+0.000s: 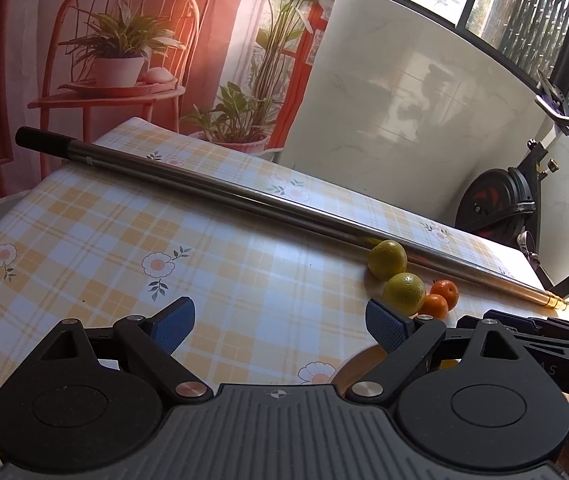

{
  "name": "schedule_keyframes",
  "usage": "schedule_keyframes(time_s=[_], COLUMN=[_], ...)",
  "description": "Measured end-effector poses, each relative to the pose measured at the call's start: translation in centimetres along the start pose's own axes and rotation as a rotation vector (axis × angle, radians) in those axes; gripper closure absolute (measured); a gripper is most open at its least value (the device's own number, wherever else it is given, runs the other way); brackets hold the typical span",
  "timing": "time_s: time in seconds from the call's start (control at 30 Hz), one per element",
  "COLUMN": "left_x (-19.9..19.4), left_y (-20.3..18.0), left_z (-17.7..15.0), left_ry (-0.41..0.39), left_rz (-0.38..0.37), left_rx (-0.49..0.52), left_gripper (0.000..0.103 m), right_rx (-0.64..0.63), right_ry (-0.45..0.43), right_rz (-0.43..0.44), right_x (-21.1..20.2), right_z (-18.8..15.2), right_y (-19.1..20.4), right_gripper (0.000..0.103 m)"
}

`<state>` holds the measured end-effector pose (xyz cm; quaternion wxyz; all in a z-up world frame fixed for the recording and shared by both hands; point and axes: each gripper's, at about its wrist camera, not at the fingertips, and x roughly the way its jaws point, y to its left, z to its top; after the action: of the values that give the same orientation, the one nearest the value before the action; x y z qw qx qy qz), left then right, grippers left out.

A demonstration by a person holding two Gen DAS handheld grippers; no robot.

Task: Organize fruits
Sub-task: 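Move both open tools from the plate toward the loose fruit by the rod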

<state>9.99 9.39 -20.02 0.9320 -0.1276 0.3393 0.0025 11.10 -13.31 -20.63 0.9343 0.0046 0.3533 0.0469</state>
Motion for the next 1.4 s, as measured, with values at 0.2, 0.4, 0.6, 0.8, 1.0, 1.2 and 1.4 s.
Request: schedule_keyframes(time_s=[0.2,0.4,0.6,0.8,1.0,1.2,1.4], left_x=[-1.0,-1.9,-2.9,-2.8,-1.5,-0.5,-0.1], left_y=[-1.5,-2.8,-5.0,-5.8,-6.3,-7.4,-8.8], left_z=[0.0,-0.1,0.9,3.2,3.7,3.0,2.2], left_ry=[-0.068,-0.107,-0.175,-0.201,-0.184,-0.186,-0.196], left_rz=[0.046,0.025,0.07,0.044,0.007,0.031,0.084], left_rx=[0.047,0.082,0.186,0.136,0.122,0.223,0.347], left_gripper=[0.009,0.009,0.009,0.007,0.007,0.007,0.007], right_rx=[0.072,0.102,0.141,0.164,0.179,0.211,0.235], right_ry=[-0.045,-0.079,-0.105,-0.153,-0.173,-0.146,-0.124], right_rz=[-0.027,-0.05,-0.058,-0.076,-0.088,-0.074,-0.058], right_x=[-1.7,-2.9,-3.8,-4.5,-4.7,-3.8,-2.9], right_z=[-0.6,-1.1,-0.5,1.4,2.1,1.4,0.7], right_y=[-1.5,-2.3,-4.0,-6.0,-7.8,-8.7,-9.2], right_gripper=[0.063,0.062,0.062,0.062,0.06,0.06,0.06])
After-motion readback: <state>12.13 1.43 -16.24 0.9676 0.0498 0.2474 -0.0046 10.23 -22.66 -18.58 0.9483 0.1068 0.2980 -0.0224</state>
